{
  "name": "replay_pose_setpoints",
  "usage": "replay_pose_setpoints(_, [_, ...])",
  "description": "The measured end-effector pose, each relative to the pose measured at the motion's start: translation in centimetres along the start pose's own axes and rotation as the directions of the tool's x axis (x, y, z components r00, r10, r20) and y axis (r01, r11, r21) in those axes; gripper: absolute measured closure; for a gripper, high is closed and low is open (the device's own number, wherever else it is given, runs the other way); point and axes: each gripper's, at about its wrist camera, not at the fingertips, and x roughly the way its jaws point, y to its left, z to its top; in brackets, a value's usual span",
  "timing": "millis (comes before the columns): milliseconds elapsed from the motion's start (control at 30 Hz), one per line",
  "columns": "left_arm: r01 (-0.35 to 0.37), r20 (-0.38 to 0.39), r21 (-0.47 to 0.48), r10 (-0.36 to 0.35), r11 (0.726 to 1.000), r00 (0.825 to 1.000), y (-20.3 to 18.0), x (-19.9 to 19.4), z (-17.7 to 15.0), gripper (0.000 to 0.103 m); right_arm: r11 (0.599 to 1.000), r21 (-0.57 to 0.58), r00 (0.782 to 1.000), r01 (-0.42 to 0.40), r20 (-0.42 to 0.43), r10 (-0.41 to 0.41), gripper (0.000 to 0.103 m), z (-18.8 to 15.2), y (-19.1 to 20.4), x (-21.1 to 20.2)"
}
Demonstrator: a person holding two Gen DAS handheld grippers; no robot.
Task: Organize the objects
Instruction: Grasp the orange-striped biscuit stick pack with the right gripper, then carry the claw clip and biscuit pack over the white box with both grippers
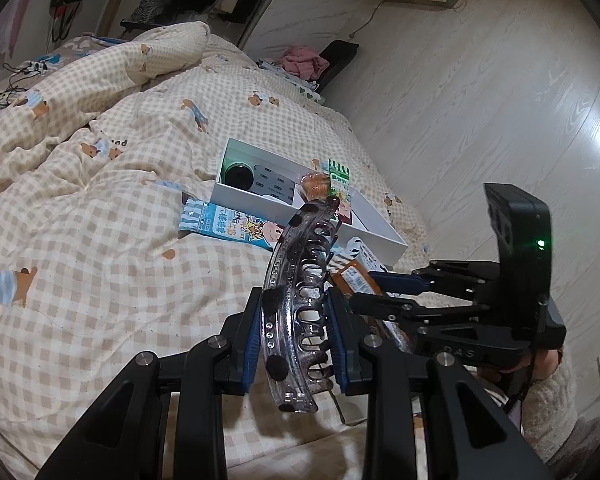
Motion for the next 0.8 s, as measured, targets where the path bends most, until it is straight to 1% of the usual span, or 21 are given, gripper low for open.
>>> replay_pose_setpoints(133, [0.001,0.000,-0.002,-0.001,1.000,1.000,0.0,0.0,0.0,0.071,1.000,0.009,0.998,-0.008,0.056,0.008,0.071,0.0,-0.6,-2.7])
replay_pose_setpoints(233, [0.001,-0.001,-0.002,-0.001,1.000,1.000,0.1,0.0,0.0,0.071,1.000,0.018,0.997,0.018,0.075,-0.019,0.071,-0.3,-1.7,-4.6])
replay_pose_setpoints(300, [0.002,-0.001,-0.003,-0.002,1.000,1.000,0.1,0.0,0.1,0.071,0.998,0.048,0.996,0.030,0.083,-0.034,0.071,-0.7,-2.6,-5.2])
replay_pose_setpoints(400, [0.002,-0.003,-0.003,-0.002,1.000,1.000,0.1,0.0,0.0,0.071,0.995,0.092,0.996,0.030,0.080,-0.038,0.071,-1.1,-3.7,-4.7])
replay_pose_setpoints(467, [0.003,-0.004,-0.004,-0.003,1.000,1.000,0.1,0.0,0.0,0.071,0.995,0.094,0.996,0.036,0.074,-0.043,0.071,-1.3,-3.8,-4.0])
replay_pose_setpoints(600, [0.002,-0.007,-0.004,-0.002,1.000,1.000,0.1,0.1,0.0,0.071,0.994,0.107,0.999,0.011,0.036,-0.015,0.071,-1.7,-4.2,-2.0])
replay_pose_setpoints(700, [0.001,-0.011,-0.006,-0.001,1.000,1.000,0.1,0.1,0.0,0.071,0.993,0.114,1.000,-0.007,0.018,0.005,0.071,-2.1,-4.3,-1.3])
replay_pose_setpoints(733, [0.001,-0.012,-0.006,-0.001,1.000,1.000,0.1,0.1,-0.1,0.071,0.993,0.117,1.000,-0.003,0.014,0.002,0.070,-2.2,-4.3,-1.2])
replay_pose_setpoints(767, [0.001,-0.012,-0.006,-0.001,1.000,1.000,0.1,0.1,-0.1,0.071,0.993,0.120,1.000,0.003,0.013,-0.004,0.067,-2.3,-4.3,-1.1])
replay_pose_setpoints(800, [0.001,-0.012,-0.006,-0.001,1.000,1.000,0.0,0.1,-0.1,0.071,0.992,0.123,1.000,0.012,0.010,-0.014,0.055,-2.4,-4.3,-1.1])
